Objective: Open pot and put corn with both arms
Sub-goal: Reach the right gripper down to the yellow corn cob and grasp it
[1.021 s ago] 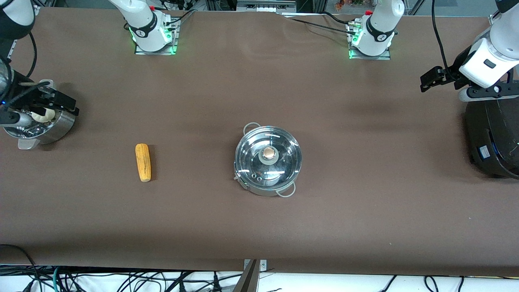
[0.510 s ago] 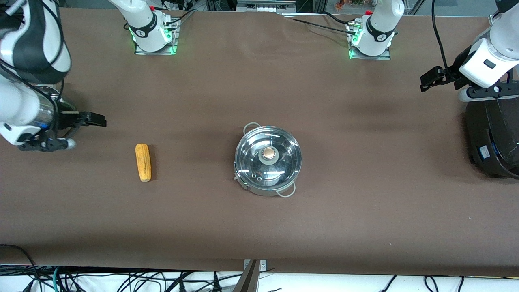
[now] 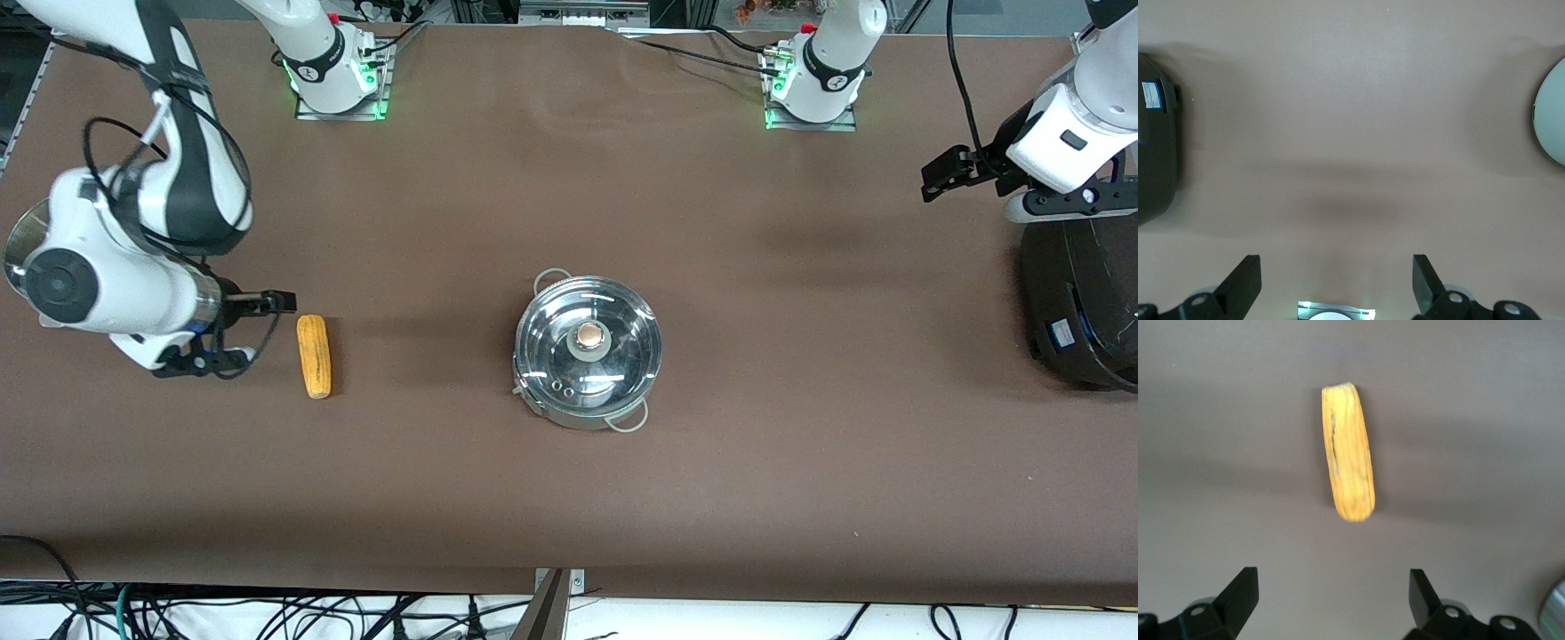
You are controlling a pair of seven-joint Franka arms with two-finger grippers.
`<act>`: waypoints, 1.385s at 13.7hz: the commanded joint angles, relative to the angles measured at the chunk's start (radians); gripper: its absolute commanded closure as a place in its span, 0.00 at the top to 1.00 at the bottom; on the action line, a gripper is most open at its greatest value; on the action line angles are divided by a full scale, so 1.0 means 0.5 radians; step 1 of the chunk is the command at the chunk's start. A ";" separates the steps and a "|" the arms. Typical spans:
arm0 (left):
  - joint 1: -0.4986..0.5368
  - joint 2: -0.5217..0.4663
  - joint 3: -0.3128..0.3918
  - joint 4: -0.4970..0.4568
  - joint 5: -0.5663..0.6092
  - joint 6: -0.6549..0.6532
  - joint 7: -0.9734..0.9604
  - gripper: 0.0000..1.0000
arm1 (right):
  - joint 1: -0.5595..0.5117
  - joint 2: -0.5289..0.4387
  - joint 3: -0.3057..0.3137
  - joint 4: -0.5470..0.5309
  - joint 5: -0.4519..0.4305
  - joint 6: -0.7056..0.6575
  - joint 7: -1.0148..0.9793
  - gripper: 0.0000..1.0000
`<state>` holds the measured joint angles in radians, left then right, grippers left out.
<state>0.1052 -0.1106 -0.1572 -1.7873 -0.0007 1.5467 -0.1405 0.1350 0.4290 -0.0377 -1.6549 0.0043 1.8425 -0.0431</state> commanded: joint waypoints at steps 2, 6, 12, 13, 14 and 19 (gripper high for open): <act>0.026 -0.027 -0.008 -0.030 -0.048 0.020 0.051 1.00 | 0.006 0.020 -0.007 -0.251 -0.082 0.394 -0.027 1.00; 0.026 -0.027 -0.008 -0.030 -0.048 0.020 0.051 1.00 | 0.006 0.004 -0.007 -0.524 -0.220 0.808 -0.027 1.00; 0.026 -0.030 -0.008 -0.027 -0.048 0.020 0.051 1.00 | 0.006 0.023 -0.007 -0.740 -0.223 1.208 -0.128 1.00; 0.029 -0.030 -0.005 -0.027 -0.048 0.020 0.054 1.00 | 0.006 0.026 -0.007 -0.758 -0.223 1.248 -0.132 1.00; 0.032 -0.030 -0.005 -0.027 -0.048 0.020 0.051 1.00 | 0.006 0.038 -0.007 -0.773 -0.223 1.297 -0.132 1.00; 0.032 -0.027 -0.005 -0.027 -0.051 0.020 0.051 1.00 | 0.003 0.121 -0.010 -0.777 -0.223 1.426 -0.132 1.00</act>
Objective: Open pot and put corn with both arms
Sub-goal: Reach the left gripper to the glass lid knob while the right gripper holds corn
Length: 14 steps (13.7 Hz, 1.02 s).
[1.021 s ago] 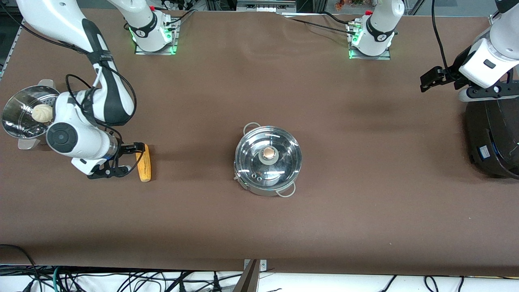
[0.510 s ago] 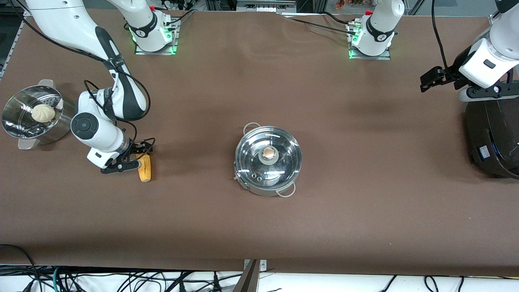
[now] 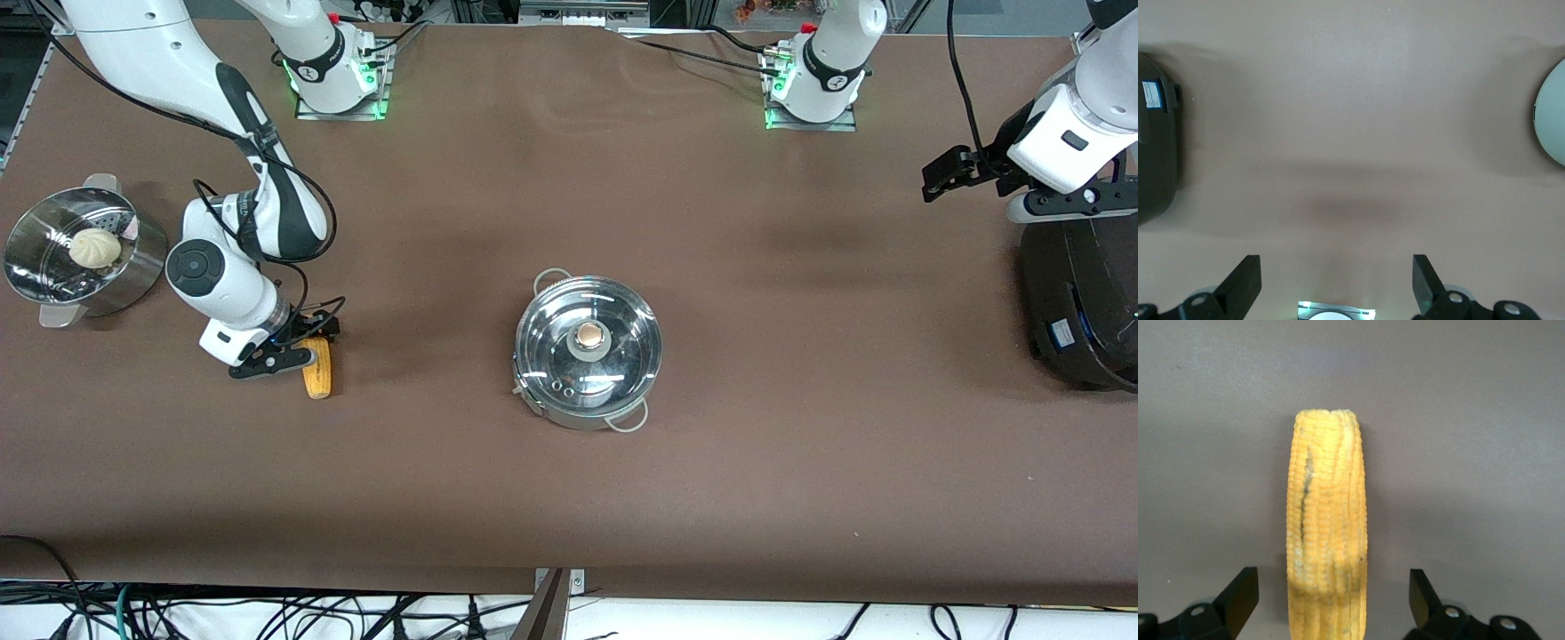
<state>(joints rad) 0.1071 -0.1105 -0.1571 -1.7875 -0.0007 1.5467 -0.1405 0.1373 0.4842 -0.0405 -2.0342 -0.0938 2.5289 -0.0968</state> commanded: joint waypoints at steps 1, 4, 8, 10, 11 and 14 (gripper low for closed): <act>0.025 -0.028 -0.005 -0.027 -0.051 0.020 0.048 1.00 | -0.011 0.013 -0.008 -0.018 -0.030 0.065 -0.024 0.97; 0.028 -0.021 -0.005 -0.024 -0.057 0.020 0.045 1.00 | -0.011 0.023 -0.008 -0.018 -0.027 0.066 -0.024 0.92; -0.033 0.180 -0.032 0.175 -0.112 0.020 -0.172 1.00 | -0.011 0.026 -0.008 -0.012 -0.027 0.066 -0.024 0.79; -0.183 0.382 -0.081 0.368 -0.164 0.014 -0.332 1.00 | -0.008 0.023 -0.008 -0.006 -0.027 0.066 -0.024 0.59; -0.287 0.459 -0.085 0.427 -0.167 0.017 -0.345 1.00 | -0.005 0.023 -0.008 -0.006 -0.027 0.066 -0.024 0.47; -0.612 0.760 -0.085 0.705 -0.170 0.033 -0.684 1.00 | -0.005 0.023 -0.008 0.000 -0.030 0.059 -0.027 0.23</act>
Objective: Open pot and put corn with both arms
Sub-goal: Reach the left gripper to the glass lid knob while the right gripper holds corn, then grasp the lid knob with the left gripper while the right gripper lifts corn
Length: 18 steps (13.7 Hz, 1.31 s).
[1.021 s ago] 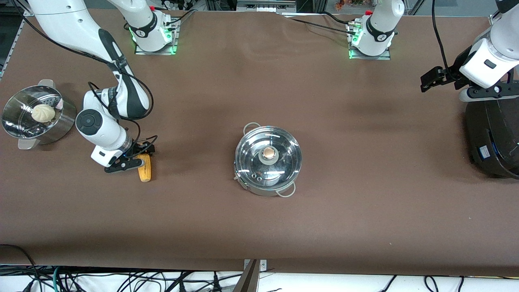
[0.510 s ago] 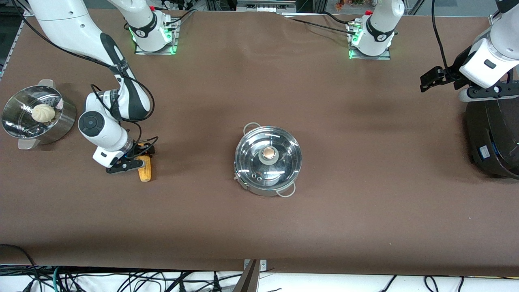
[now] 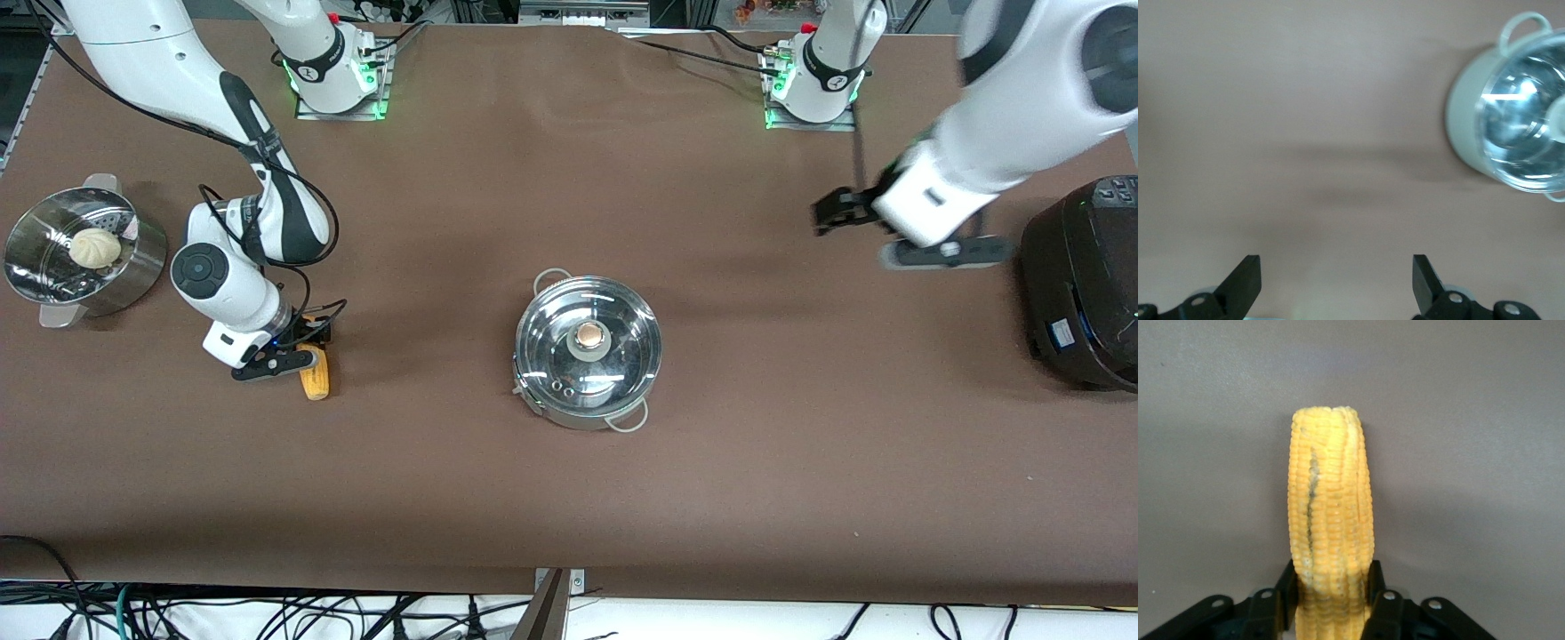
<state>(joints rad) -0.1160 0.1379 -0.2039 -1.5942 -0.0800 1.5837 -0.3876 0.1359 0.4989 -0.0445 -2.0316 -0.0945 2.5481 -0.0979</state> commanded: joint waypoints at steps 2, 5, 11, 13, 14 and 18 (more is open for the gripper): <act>-0.316 0.530 0.012 0.607 -0.015 -0.014 -0.347 1.00 | 0.001 -0.004 0.000 -0.005 -0.029 0.018 -0.025 0.17; -0.519 0.929 0.012 1.006 -0.015 0.145 -0.831 1.00 | 0.004 -0.013 0.003 0.019 -0.029 0.003 -0.049 0.07; -0.854 1.178 0.129 1.038 0.126 0.495 -1.169 1.00 | 0.001 -0.059 0.003 0.381 -0.029 -0.575 -0.086 0.05; -0.906 1.221 0.147 1.041 0.163 0.532 -1.228 1.00 | 0.001 -0.059 0.003 0.577 -0.026 -0.858 -0.117 0.06; -0.906 1.240 0.147 1.038 0.166 0.545 -1.231 0.99 | 0.001 -0.059 0.006 0.660 -0.026 -0.960 -0.117 0.06; -0.943 1.316 0.156 1.056 0.298 0.649 -1.231 0.96 | 0.004 -0.135 0.006 0.875 0.002 -1.325 -0.111 0.06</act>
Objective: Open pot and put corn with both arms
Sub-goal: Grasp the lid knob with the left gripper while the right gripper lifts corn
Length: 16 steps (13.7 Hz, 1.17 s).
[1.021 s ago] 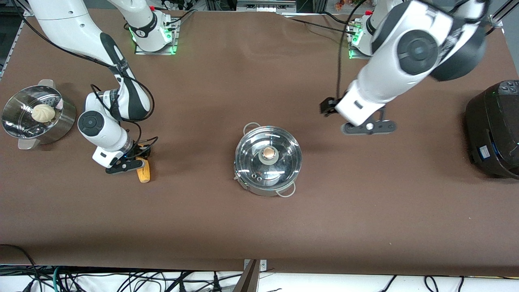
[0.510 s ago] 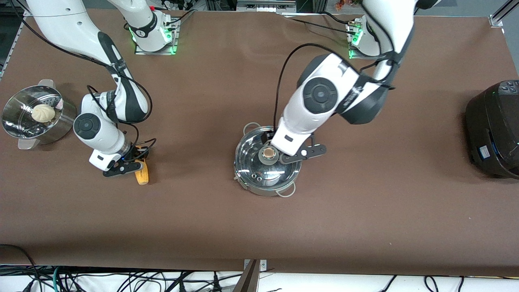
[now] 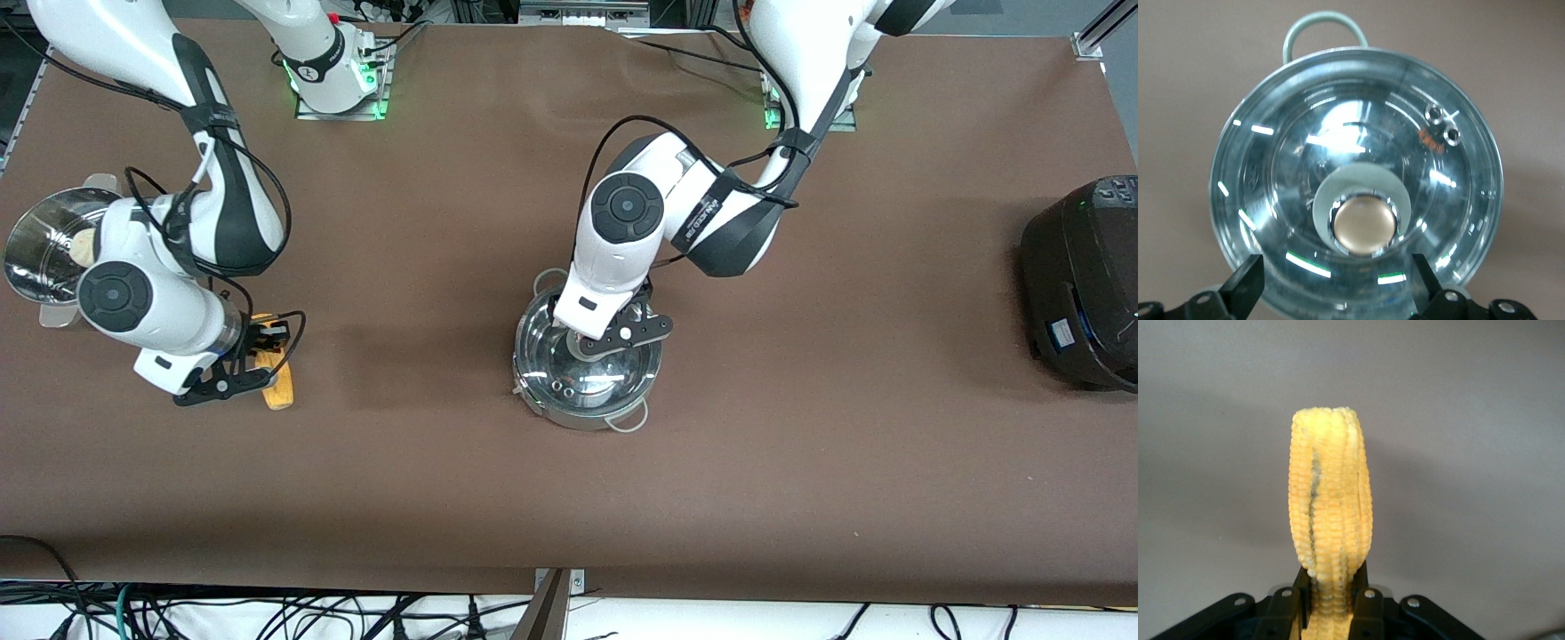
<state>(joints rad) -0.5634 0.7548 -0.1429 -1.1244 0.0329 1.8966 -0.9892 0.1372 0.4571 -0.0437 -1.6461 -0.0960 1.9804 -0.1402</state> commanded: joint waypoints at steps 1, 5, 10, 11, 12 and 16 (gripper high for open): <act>-0.048 0.086 0.046 0.120 0.075 0.060 -0.028 0.96 | 0.002 -0.073 0.005 0.184 0.005 -0.312 -0.023 0.06; -0.051 0.110 0.086 0.116 0.072 0.131 -0.031 0.96 | 0.023 -0.089 0.014 0.534 0.011 -0.809 0.010 0.06; -0.070 0.138 0.086 0.116 0.075 0.131 -0.031 0.67 | 0.063 -0.245 0.014 0.574 0.005 -1.076 0.038 0.06; -0.070 0.138 0.086 0.116 0.072 0.131 -0.031 0.61 | 0.081 -0.255 0.014 0.574 0.005 -1.110 0.041 0.06; -0.070 0.135 0.086 0.116 0.072 0.128 -0.034 0.54 | 0.085 -0.255 0.014 0.574 0.005 -1.114 0.050 0.06; -0.070 0.129 0.086 0.116 0.060 0.125 -0.056 0.00 | 0.140 -0.245 0.026 0.599 0.032 -1.098 0.157 0.06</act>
<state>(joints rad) -0.5872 0.7978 -0.1119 -1.1139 0.0402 1.9788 -0.9951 0.1903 0.3368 -0.0375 -1.3622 -0.0918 1.4438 -0.1077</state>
